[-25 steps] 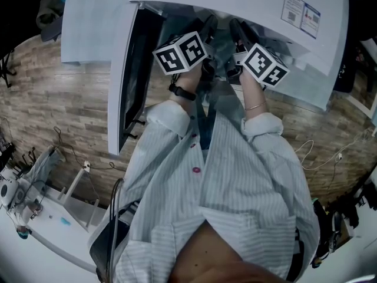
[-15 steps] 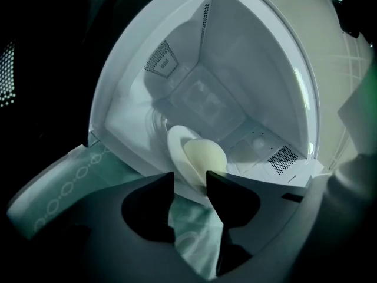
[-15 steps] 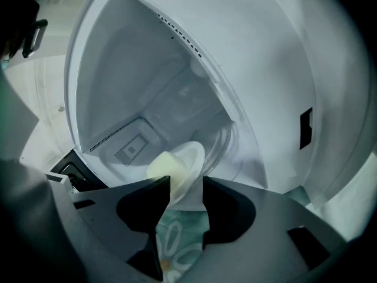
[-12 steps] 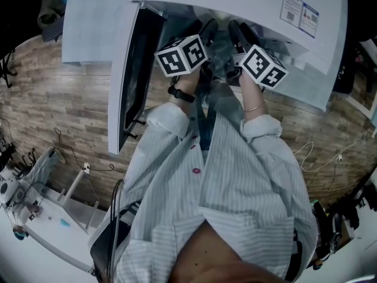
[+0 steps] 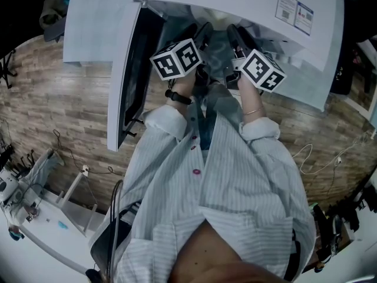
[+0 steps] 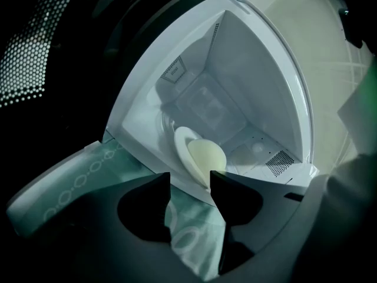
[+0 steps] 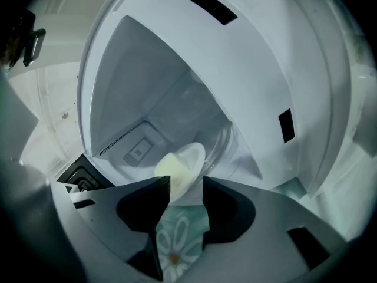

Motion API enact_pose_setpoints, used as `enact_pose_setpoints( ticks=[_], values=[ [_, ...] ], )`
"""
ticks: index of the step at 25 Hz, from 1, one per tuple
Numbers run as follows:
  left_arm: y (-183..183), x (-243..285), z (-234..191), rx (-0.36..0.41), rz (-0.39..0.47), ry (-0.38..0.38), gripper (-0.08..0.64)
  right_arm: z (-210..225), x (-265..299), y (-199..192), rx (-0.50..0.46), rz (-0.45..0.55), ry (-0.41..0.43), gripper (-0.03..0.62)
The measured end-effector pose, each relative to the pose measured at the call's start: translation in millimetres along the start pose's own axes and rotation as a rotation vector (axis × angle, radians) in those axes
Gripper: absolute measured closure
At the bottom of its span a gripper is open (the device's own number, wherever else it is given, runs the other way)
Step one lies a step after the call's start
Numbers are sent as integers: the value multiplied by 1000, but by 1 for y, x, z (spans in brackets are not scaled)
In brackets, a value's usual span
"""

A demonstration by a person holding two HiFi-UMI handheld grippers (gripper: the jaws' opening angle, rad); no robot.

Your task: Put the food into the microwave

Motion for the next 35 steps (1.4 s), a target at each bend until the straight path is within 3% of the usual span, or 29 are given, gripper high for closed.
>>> enact_pose_setpoints(
  ticks=[10, 19, 26, 35],
  values=[
    [-1, -11, 12, 23, 25, 16, 357, -11, -11, 0, -14, -18, 49, 420],
    [-10, -42, 42, 24, 54, -43, 357, -34, -35, 8, -93, -70, 151, 450],
    [-2, -76, 75, 28, 79, -140, 363, -69, -59, 25, -143, -72, 266, 502],
    [25, -111, 117, 53, 154, -274, 483, -109, -87, 61, -178, -38, 431, 544]
  ],
)
Point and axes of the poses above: the fingertips, and each gripper's own axes: x forward along the fingers, z to its right, y out of its top, the point moved 7 cm from there along -x, backward along the fingers, and after that the axes turned 5 degrees about y, right-handed, at the moved point
